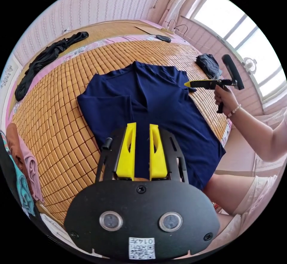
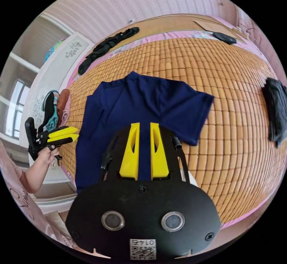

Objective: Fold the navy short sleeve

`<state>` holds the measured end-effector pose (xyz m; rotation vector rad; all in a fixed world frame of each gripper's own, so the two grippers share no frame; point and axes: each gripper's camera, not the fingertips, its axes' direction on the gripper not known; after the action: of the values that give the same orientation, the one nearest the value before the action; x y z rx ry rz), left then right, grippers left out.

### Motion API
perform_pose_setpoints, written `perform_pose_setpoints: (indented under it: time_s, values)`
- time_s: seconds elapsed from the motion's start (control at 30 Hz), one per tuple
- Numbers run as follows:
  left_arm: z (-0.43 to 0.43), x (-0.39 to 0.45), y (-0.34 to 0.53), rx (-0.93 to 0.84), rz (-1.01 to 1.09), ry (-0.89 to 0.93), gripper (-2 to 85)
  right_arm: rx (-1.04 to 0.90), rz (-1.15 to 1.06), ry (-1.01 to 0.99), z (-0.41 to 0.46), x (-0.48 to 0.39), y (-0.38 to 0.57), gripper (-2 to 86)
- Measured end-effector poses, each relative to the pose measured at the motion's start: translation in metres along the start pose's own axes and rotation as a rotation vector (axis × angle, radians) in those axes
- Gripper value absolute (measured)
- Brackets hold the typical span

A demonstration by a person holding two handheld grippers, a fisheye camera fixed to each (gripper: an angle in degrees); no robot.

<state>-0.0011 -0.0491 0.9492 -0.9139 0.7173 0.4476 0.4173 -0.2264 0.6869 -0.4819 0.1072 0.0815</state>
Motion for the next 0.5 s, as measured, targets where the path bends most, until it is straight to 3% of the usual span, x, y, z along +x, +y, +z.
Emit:
perform_pose_setpoints:
  time_s: [0.33,0.5]
  values:
    - [0.074,0.078,-0.155,0.009,0.244,0.192,6.4,0.078,0.263,-0.034,-0.027,0.099,0.071,8.0]
    - [0.112,0.126,-0.220,-0.008,0.327,0.203,6.6,0.055,0.226,-0.019,-0.019,0.108,0.079,7.6]
